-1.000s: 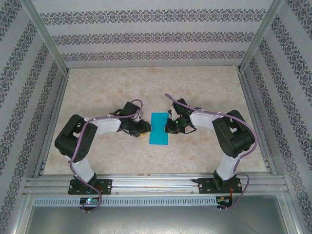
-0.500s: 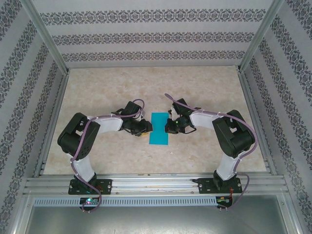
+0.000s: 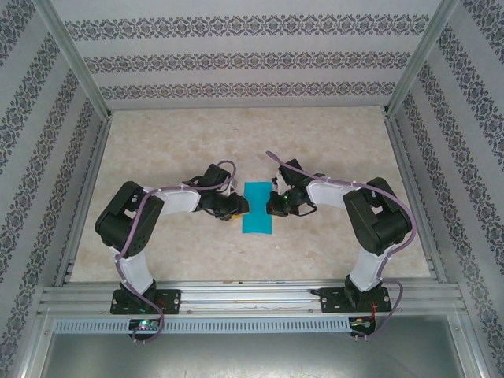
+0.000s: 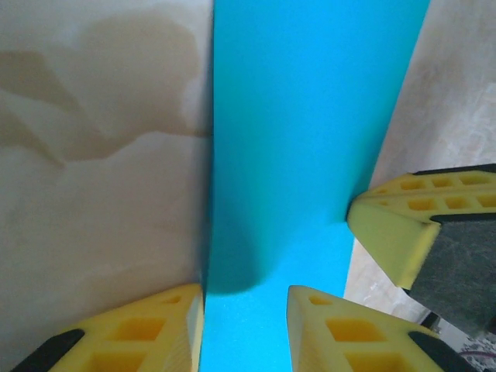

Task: Fold a paper plane with a square sheet of paper (fold left side to right side)
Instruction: Third fold the triangle at the center of the table.

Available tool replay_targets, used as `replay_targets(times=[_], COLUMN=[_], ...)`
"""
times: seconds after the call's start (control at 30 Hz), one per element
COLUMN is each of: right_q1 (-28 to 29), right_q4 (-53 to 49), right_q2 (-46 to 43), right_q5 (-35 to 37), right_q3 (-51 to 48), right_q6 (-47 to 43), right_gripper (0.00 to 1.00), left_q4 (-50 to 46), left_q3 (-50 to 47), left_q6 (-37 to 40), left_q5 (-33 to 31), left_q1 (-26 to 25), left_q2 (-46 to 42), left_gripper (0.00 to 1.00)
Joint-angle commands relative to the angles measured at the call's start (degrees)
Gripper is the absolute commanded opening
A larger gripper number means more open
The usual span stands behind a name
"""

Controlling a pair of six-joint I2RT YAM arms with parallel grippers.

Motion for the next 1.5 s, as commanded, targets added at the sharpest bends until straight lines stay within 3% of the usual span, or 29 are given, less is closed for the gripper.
replay_targets(times=[0.0,0.9,1.03,1.27,1.47], right_q1=[-0.48,-0.48,-0.49,-0.57,-1.61], right_q4=[-2.43,-2.16,-2.20,-0.68,2.16], right_q2=[0.05,-0.28,-0.28,-1.37,-4.79], right_q5=[1.28,1.28,1.37,1.06,0.66], right_q3=[-1.64,-2.18,-1.99,-2.08,-2.20], right_q6=[-1.00,-1.21,-1.30,-0.46,-0.10], right_gripper=[0.00,0.00,0.00,0.02,0.16], left_q4=[3.41,8.10,6.84,6.10,4.89], left_q3=[-0.46,-2.18,-2.72,-3.77,-4.34], left_q6=[-1.61,-3.80,-3.62,-4.45,-6.94], left_q5=[2.52,-0.26,-0.69,-0.61,-0.83], left_q1=[-0.73,-0.52,-0.57,-0.53,-0.73], left_q2=[0.80,-2.74,-3.04,-3.74,-4.89], left_gripper=[0.34,0.42,0.34,0.09,0.00])
